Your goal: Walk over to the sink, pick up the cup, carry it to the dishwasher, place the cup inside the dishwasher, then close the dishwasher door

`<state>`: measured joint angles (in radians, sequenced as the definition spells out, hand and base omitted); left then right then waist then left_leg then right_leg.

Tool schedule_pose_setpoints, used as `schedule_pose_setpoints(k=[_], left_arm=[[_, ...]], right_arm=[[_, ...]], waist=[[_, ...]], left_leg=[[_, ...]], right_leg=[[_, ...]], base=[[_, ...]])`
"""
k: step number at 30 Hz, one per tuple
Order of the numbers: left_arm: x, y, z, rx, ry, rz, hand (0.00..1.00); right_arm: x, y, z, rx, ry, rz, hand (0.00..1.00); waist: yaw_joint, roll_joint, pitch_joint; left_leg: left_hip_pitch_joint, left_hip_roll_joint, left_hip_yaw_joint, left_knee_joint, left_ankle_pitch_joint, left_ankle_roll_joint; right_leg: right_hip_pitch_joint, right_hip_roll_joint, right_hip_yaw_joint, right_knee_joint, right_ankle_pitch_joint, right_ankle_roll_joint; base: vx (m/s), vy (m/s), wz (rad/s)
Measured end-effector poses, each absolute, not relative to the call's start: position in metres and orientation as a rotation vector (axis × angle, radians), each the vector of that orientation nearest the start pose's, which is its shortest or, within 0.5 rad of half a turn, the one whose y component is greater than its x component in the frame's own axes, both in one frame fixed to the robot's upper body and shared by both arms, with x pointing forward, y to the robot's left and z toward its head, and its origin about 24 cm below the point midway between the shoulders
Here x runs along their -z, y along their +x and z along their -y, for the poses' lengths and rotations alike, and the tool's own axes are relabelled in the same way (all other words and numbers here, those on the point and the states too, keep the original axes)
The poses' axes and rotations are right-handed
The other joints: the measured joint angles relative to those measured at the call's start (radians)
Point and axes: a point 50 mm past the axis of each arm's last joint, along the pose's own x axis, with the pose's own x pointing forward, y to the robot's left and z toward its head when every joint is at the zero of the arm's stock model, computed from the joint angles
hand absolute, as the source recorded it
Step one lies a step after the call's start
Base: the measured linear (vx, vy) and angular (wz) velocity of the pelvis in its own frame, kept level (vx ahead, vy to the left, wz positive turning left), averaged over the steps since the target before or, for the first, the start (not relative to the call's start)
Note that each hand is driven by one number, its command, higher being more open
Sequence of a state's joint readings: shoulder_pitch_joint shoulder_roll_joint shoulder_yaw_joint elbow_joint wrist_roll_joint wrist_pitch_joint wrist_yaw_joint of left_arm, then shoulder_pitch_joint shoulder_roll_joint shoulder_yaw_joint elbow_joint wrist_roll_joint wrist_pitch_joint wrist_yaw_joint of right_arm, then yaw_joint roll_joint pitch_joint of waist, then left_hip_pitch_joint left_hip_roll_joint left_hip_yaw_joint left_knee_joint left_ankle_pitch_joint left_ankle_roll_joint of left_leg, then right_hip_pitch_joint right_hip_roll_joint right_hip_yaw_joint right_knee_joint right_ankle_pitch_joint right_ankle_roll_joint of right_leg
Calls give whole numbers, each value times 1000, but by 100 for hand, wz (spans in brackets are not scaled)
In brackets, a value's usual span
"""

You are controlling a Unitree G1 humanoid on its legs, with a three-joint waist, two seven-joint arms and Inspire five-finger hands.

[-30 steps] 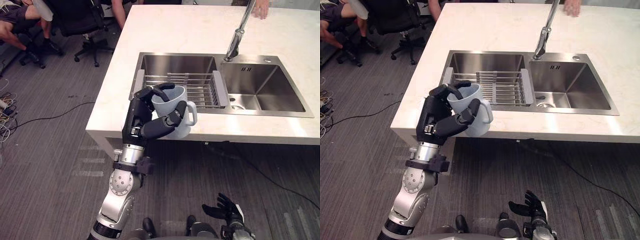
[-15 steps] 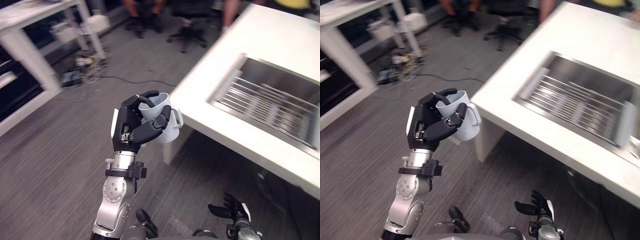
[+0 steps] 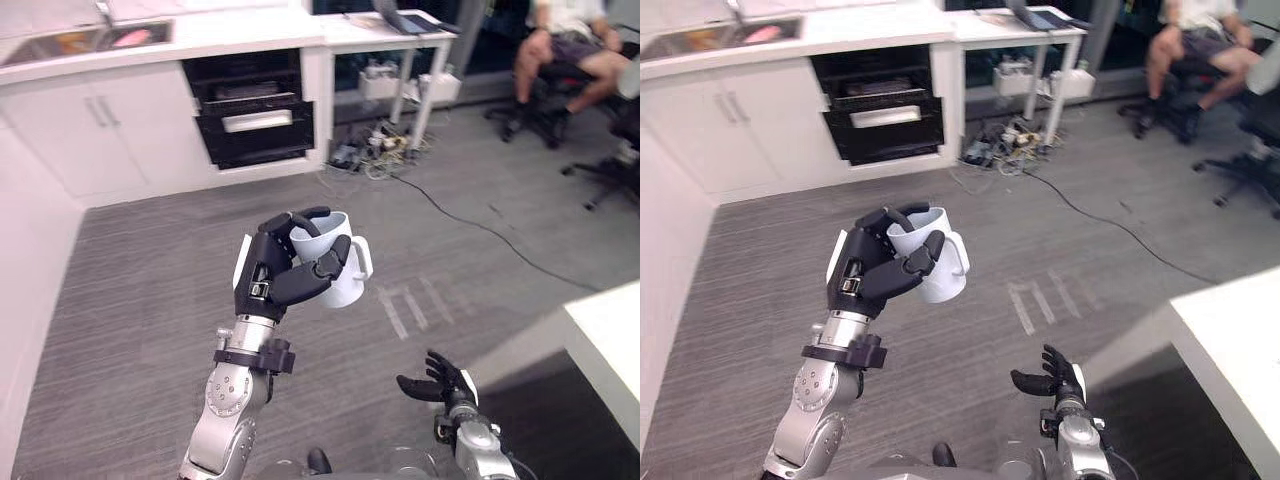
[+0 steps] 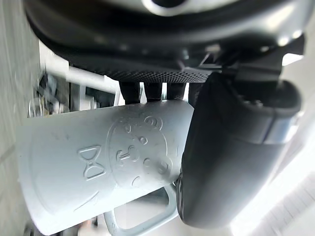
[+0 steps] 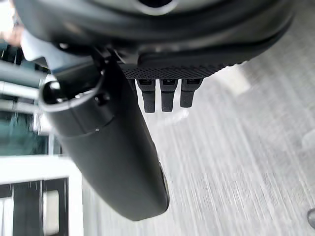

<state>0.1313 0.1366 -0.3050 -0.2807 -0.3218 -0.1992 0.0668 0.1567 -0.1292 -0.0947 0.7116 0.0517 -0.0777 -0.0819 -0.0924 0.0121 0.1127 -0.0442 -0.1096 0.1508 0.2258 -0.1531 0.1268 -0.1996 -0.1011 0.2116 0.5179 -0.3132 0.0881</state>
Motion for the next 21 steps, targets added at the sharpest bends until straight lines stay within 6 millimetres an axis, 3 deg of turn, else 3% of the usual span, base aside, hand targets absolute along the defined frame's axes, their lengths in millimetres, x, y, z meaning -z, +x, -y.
schedule_pose_setpoints(k=[1, 2, 3, 4, 6, 8, 9, 17, 21], left_arm=[[-86, 215, -109, 222, -285, 256, 30], [-86, 215, -110, 220, -285, 257, 30], [-87, 215, -111, 217, -289, 260, 30], [-88, 214, -112, 209, -299, 267, 30], [-86, 209, -114, 201, -310, 259, 30], [-82, 207, -113, 209, -309, 244, 30], [-71, 206, -121, 191, -282, 194, 30], [-69, 211, -118, 196, -277, 189, 30], [-47, 213, -120, 160, -249, 93, 30]], right_arm=[[124, 124, 220, 278, -68, -801, 90], [125, 117, 216, 279, -52, -818, 90], [125, 116, 213, 277, -45, -816, 90], [122, 119, 210, 269, -41, -796, 90], [116, 132, 211, 255, -47, -746, 90], [111, 142, 212, 245, -59, -703, 90], [124, 120, 217, 213, -124, -804, 90], [127, 112, 217, 218, -120, -826, 90], [135, 94, 212, 229, -101, -894, 90]], waist=[[8, -18, 6], [24, -46, 0], [33, -63, -3], [53, -79, -12], [81, -62, -28], [82, -55, -33], [53, -62, -56], [47, -64, -60], [46, -65, -63]], left_leg=[[16, -10, -24, 12, -10, -17], [17, -13, -14, 39, -30, -44], [16, -13, -7, 51, -41, -56], [11, -1, -3, 75, -70, -57], [0, 57, -18, 95, -94, -84], [2, 93, -42, 89, -95, -91], [19, 120, -75, 5, -31, -110], [26, 128, -36, -4, -36, -117], [35, 143, 9, -16, -48, -138]], right_leg=[[0, 1, 25, -36, 21, 24], [2, -13, 4, -78, 87, 25], [7, -18, -12, -100, 133, 19], [20, -17, -36, -126, 157, 41], [59, 32, -64, -202, 181, 16], [100, 61, -93, -279, 218, -10], [193, 85, -124, -486, 346, -41], [189, 85, -119, -501, 357, -42], [185, 53, -255, -505, 364, -41]], base=[[290, -148, 178], [230, -128, 137], [203, -160, 101], [191, -194, 61], [158, -201, 25], [117, -171, 11], [56, -76, 6], [-9, -4, -13], [12, -12, -17]])
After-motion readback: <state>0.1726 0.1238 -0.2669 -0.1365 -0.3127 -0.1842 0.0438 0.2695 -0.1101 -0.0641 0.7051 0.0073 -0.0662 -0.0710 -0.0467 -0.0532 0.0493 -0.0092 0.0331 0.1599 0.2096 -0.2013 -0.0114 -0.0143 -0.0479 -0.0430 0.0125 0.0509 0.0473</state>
